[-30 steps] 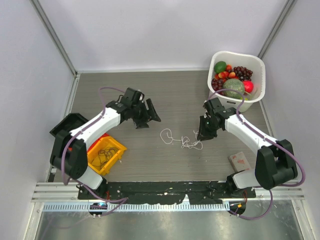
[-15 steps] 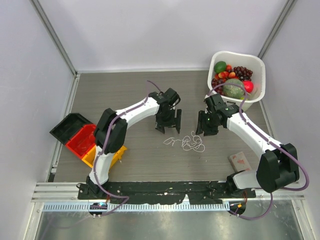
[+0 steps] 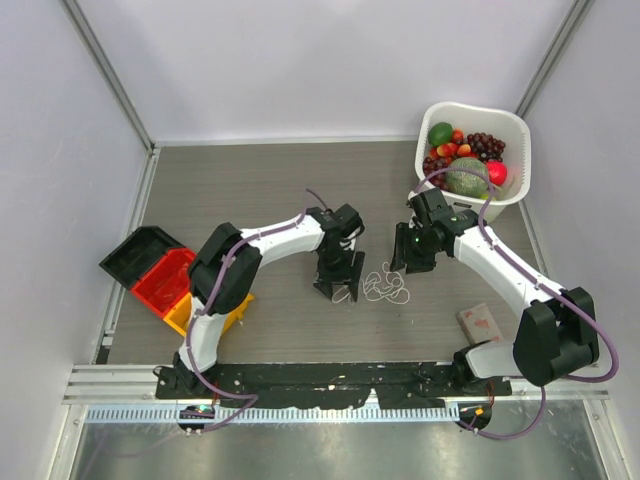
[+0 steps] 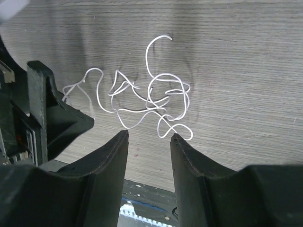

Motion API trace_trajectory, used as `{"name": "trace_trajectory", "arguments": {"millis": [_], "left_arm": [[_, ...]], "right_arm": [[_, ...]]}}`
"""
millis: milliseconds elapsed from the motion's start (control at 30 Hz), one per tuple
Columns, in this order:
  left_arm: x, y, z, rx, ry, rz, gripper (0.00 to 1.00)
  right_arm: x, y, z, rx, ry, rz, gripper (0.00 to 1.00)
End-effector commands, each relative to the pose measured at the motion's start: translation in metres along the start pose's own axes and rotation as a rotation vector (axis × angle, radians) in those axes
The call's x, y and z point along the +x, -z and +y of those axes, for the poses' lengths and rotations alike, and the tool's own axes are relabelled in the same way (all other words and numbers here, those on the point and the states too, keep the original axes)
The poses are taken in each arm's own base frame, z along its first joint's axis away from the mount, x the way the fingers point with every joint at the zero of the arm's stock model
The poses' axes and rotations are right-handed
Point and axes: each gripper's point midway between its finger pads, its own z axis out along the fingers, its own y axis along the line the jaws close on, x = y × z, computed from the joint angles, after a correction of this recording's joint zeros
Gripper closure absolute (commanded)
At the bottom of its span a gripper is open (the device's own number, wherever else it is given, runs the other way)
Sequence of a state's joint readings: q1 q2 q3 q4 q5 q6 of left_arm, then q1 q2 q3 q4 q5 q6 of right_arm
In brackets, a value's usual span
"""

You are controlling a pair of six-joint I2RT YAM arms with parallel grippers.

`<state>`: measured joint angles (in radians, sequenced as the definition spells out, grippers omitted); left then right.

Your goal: Untangle the cables

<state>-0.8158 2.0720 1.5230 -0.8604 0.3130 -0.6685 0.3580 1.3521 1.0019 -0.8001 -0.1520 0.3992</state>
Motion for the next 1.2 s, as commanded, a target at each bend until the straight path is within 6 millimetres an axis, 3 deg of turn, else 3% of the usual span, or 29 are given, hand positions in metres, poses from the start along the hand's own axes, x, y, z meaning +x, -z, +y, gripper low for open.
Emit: {"name": "trace_trajectory", "arguments": {"millis": [0,67,133,200,267,400,533,633,767,900,1000,1067,1167], "left_arm": [[-0.004,0.001,-0.037,0.138,-0.070,-0.008,0.44],[-0.006,0.000,-0.037,0.128,-0.065,-0.006,0.60],[-0.009,0.007,-0.033,0.088,-0.083,-0.040,0.83],[-0.019,0.029,-0.026,0.026,-0.114,-0.127,1.00],[-0.029,0.059,-0.026,-0.009,-0.156,-0.229,1.00],[-0.043,0.124,-0.049,0.046,-0.211,-0.409,1.00],[-0.046,0.185,-0.082,0.164,-0.245,-0.534,1.00],[-0.044,0.249,-0.107,0.268,-0.291,-0.676,1.00],[-0.030,0.359,-0.130,0.377,-0.407,-0.958,1.00],[-0.004,0.477,-0.128,0.427,-0.466,-1.305,1.00],[0.019,0.558,-0.108,0.440,-0.392,-1.576,1.00],[0.031,0.595,-0.093,0.436,-0.317,-1.695,1.00],[0.033,0.617,-0.081,0.407,-0.250,-1.762,1.00]], "right_arm": [[-0.006,0.005,0.009,-0.042,0.015,-0.031,0.54],[-0.005,0.004,0.010,-0.045,0.014,-0.021,0.54],[-0.004,0.004,0.009,-0.046,0.011,-0.016,0.53],[-0.001,0.003,0.010,-0.058,0.020,-0.005,0.53],[0.006,-0.004,0.016,-0.107,0.022,0.026,0.50],[0.022,-0.024,0.012,-0.098,-0.024,0.102,0.47],[0.016,-0.041,-0.012,0.045,-0.090,0.076,0.45],[0.022,-0.058,-0.025,0.127,-0.166,0.120,0.49],[0.025,-0.065,-0.045,0.219,-0.216,0.103,0.54],[0.023,-0.061,-0.070,0.297,-0.257,0.057,0.62],[0.019,-0.055,-0.085,0.321,-0.304,0.026,0.65],[0.019,-0.054,-0.092,0.325,-0.326,0.029,0.68],[0.015,-0.051,-0.089,0.302,-0.330,0.023,0.70]]}}
